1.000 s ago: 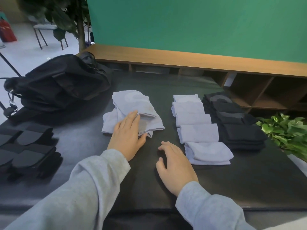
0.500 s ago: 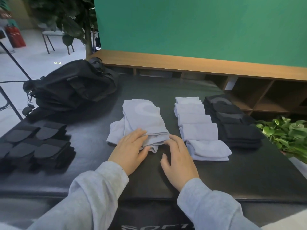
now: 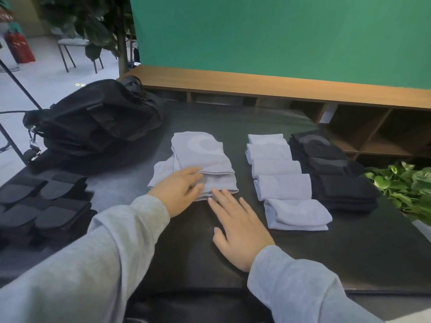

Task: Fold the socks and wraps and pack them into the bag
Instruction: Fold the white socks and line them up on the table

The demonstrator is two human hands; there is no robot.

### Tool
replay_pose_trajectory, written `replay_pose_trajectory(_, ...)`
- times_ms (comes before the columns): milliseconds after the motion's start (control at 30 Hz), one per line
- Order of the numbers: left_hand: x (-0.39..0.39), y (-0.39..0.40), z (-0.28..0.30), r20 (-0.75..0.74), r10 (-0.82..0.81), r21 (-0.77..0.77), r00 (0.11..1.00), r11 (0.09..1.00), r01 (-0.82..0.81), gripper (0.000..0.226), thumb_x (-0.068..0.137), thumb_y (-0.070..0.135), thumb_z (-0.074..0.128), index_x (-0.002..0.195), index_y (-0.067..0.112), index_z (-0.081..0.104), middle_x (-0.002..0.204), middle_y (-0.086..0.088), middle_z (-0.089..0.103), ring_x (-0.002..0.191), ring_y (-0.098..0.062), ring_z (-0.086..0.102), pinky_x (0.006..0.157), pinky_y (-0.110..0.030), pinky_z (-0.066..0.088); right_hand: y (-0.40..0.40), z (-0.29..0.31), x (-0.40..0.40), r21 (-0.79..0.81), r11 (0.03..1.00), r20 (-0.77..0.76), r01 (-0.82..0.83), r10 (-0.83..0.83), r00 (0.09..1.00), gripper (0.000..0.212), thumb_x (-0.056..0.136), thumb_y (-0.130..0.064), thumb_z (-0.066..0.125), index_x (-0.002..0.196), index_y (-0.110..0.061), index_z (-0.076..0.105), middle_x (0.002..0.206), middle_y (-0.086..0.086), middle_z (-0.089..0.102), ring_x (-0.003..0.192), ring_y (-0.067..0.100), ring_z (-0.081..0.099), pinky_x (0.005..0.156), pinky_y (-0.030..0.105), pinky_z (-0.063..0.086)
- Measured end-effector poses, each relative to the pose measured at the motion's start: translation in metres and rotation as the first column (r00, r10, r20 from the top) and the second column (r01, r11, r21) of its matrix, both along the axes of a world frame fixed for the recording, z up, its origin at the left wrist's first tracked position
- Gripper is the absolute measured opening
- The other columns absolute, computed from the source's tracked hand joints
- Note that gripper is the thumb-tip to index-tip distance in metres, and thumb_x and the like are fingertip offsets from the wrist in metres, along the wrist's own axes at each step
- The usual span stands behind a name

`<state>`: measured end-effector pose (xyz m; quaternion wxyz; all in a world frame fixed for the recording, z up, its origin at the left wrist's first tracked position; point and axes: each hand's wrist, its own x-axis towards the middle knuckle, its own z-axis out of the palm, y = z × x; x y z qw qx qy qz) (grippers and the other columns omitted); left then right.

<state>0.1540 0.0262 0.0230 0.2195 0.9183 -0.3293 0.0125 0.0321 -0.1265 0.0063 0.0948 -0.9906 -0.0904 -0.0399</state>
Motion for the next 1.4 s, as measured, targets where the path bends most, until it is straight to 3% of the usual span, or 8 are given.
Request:
replay_pose_trajectory(367,0.01,0.018,0.05,0.204,0.023,-0.048,0.979,0.999,-0.013,0.053,0.097,0.03,0.042,0.146,0.017,0.026,0.155,0.012,0.014,0.138,-0.01,0.025,0.112,-0.027,0.024,0.002,0.0,0.019,-0.014,1.0,-0.068,0.024,-0.025,0.997,0.061,0.096,-0.045,0.028,0.15,-0.031,0.004,0.155,-0.019,-0.011,0.142,0.001,-0.01,0.114,0.031,-0.008)
replay_pose_trajectory(567,-0.016,0.033,0.041,0.351,-0.101,0.012,0.931,0.995,0.104,0.055,0.091,0.039,0.037,0.132,0.004,0.049,0.146,-0.003,0.038,0.109,-0.032,0.059,0.09,-0.047,0.049,0.002,-0.001,0.021,0.0,1.0,-0.039,0.031,-0.031,0.999,0.061,0.095,-0.047,0.028,0.15,-0.031,0.007,0.156,-0.019,-0.008,0.142,0.001,-0.007,0.114,0.031,-0.006)
replay_pose_trajectory(767,-0.042,0.052,0.009,0.333,-0.054,-0.021,0.941,0.998,0.065,0.047,0.086,0.036,0.042,0.122,0.009,0.055,0.14,-0.003,0.046,0.093,-0.032,0.065,0.078,-0.044,0.053,0.001,0.001,0.015,0.201,0.974,0.122,0.102,-0.128,0.984,0.042,0.093,-0.035,0.043,0.135,-0.027,0.043,0.144,-0.014,0.031,0.131,0.006,0.028,0.108,0.021,0.02)
replay_pose_trajectory(867,-0.053,0.054,-0.002,0.32,-0.053,-0.02,0.946,0.998,0.062,0.047,0.086,0.038,0.041,0.123,0.011,0.051,0.139,-0.004,0.047,0.095,-0.029,0.065,0.079,-0.045,0.054,0.002,-0.003,0.009,0.209,0.968,0.302,0.14,-0.2,0.932,0.023,0.086,-0.029,0.054,0.107,-0.025,0.061,0.126,-0.004,0.045,0.113,0.015,0.043,0.094,0.027,0.04)
replay_pose_trajectory(933,-0.059,0.053,-0.003,0.32,-0.042,-0.014,0.947,0.999,0.05,0.047,0.086,0.039,0.04,0.124,0.013,0.05,0.139,-0.003,0.047,0.099,-0.027,0.064,0.08,-0.044,0.054,0.002,-0.005,0.008,0.196,0.976,0.386,0.098,-0.169,0.907,0.021,0.079,-0.028,0.058,0.099,-0.028,0.066,0.127,-0.001,0.047,0.113,0.018,0.042,0.093,0.027,0.036)
replay_pose_trajectory(1100,-0.074,0.05,0.002,0.279,-0.031,-0.036,0.96,0.998,0.043,0.051,0.087,0.041,0.039,0.127,0.012,0.052,0.141,0.0,0.045,0.105,-0.026,0.062,0.085,-0.044,0.052,0.0,-0.006,0.004,0.134,0.99,0.415,0.049,-0.101,0.904,0.031,0.081,-0.026,0.052,0.107,-0.03,0.069,0.142,0.001,0.044,0.127,0.02,0.038,0.099,0.028,0.029)
replay_pose_trajectory(1233,-0.084,0.056,-0.006,0.236,-0.049,-0.04,0.971,0.997,0.061,0.053,0.089,0.044,0.036,0.132,0.015,0.05,0.145,0.006,0.038,0.115,-0.025,0.057,0.09,-0.046,0.05,0.003,-0.005,-0.001,0.122,0.985,0.424,0.12,-0.161,0.891,0.027,0.078,-0.027,0.057,0.102,-0.023,0.068,0.135,-0.007,0.053,0.123,0.013,0.039,0.091,0.029,0.039)
replay_pose_trajectory(1400,-0.097,0.061,-0.014,0.199,-0.028,-0.099,0.98,0.994,0.048,0.047,0.09,0.043,0.036,0.128,0.021,0.054,0.141,0.009,0.044,0.127,-0.015,0.046,0.098,-0.045,0.044,0.004,-0.007,-0.012,0.129,0.987,0.442,0.098,-0.146,0.885,0.023,0.078,-0.027,0.058,0.098,-0.021,0.069,0.126,-0.009,0.059,0.121,0.008,0.04,0.093,0.024,0.032)
